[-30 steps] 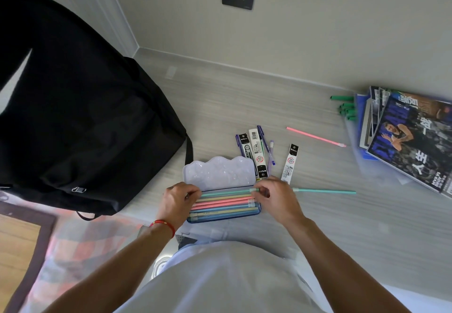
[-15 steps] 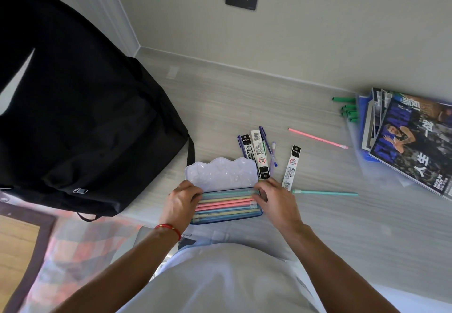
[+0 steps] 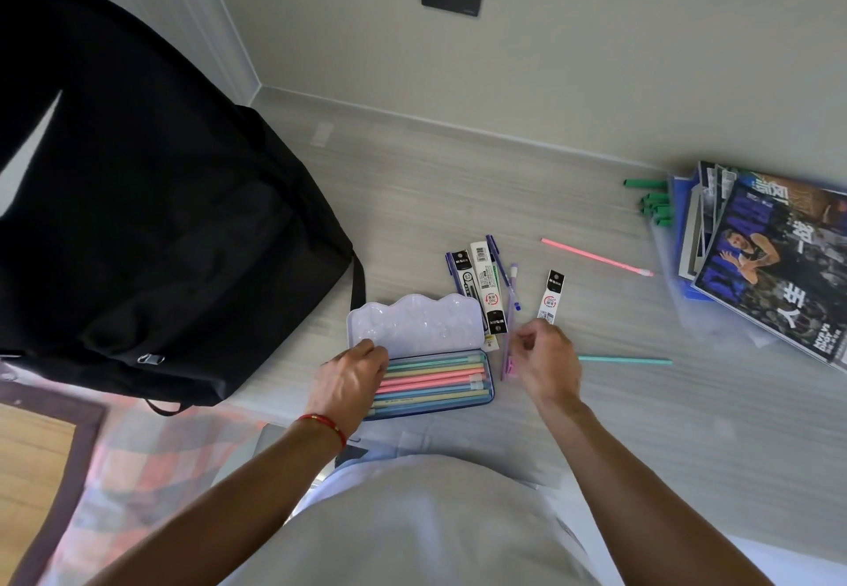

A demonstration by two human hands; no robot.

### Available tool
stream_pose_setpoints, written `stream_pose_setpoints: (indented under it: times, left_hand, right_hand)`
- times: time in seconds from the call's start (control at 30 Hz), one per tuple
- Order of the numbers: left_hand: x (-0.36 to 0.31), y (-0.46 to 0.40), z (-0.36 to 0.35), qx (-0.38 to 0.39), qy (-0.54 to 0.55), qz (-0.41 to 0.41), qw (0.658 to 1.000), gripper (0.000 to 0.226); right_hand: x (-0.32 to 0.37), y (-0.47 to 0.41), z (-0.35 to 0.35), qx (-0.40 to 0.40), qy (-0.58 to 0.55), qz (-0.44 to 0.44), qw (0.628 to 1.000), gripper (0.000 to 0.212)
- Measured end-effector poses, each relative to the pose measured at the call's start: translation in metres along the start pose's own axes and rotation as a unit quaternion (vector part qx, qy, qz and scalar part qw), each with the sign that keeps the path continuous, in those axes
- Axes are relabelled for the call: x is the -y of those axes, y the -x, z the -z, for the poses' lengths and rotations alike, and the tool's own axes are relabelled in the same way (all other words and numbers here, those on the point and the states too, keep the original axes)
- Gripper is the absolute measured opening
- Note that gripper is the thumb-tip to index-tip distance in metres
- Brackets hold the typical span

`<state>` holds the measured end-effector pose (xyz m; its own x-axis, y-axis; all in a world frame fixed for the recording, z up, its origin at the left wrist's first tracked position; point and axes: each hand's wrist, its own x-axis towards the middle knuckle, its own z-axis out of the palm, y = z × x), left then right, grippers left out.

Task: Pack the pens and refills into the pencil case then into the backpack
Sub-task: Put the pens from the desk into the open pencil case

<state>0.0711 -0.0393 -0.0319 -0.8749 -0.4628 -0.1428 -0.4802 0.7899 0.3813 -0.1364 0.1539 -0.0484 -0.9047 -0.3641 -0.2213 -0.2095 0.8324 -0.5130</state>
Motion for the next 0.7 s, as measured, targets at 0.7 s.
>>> stream_pose_setpoints:
  times: [0.7]
  left_hand:
    - [-0.042,-0.029,-0.002,-0.064,0.064,-0.026,0.996,0.006]
  right_hand:
    - [-0.067,0.005,0.064,0.018,0.019,-0.004,1.000,0.010]
